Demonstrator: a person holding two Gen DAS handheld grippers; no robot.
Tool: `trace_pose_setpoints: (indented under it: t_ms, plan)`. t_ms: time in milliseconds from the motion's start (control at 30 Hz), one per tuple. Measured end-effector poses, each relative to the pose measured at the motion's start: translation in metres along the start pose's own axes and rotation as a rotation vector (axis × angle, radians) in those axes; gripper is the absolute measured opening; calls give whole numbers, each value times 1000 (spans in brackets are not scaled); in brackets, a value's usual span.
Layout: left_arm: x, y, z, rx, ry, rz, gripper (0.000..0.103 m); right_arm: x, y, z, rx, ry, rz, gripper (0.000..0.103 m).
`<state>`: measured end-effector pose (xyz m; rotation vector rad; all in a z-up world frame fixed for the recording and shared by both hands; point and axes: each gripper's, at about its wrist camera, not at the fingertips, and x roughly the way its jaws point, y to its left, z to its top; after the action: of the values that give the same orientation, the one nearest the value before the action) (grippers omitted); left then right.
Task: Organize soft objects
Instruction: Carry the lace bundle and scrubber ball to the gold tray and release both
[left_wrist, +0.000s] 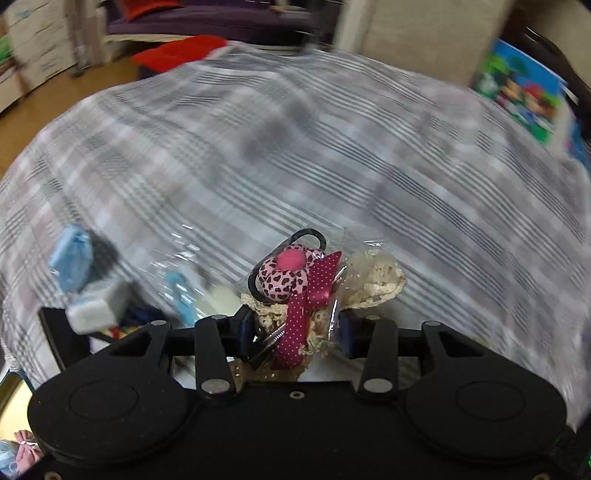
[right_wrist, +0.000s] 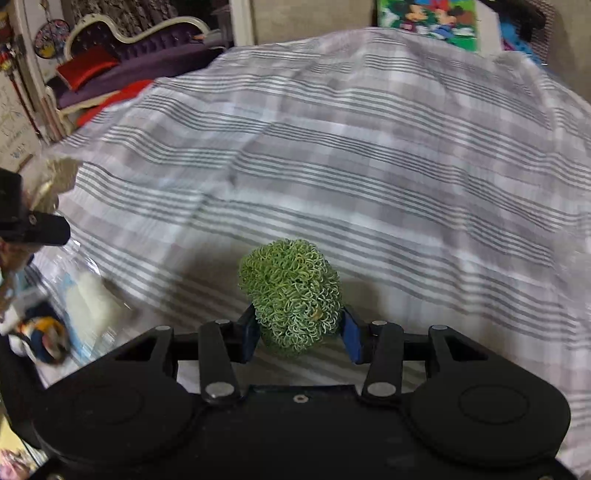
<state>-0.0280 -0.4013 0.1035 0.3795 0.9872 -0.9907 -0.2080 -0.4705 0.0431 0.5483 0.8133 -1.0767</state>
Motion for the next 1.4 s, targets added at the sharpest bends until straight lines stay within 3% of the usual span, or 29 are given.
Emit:
trace_pose_setpoints:
  t_ms: [167, 400, 700, 867, 1067, 1400]
  plan:
    - [-17, -41, -32, 96, 37, -75, 44, -18, -41, -17, 42, 24, -53, 45]
    - [-35, -93, -71, 223, 87, -124, 44, -37, -98, -44, 102, 48, -103, 45]
    - [-54, -116, -134, 290, 153, -155, 44, -63, -129, -78, 132, 71, -104, 45]
    - [-63, -104, -165, 253, 206, -144, 44, -79, -125, -97, 109, 81, -64, 45]
    - [-86, -72, -194, 198, 208, -104, 44, -106, -107, -116, 61, 67, -17, 45]
    - [-119, 23, -242, 7, 173, -2, 44, -161, -27, -142, -126, 25, 168, 45]
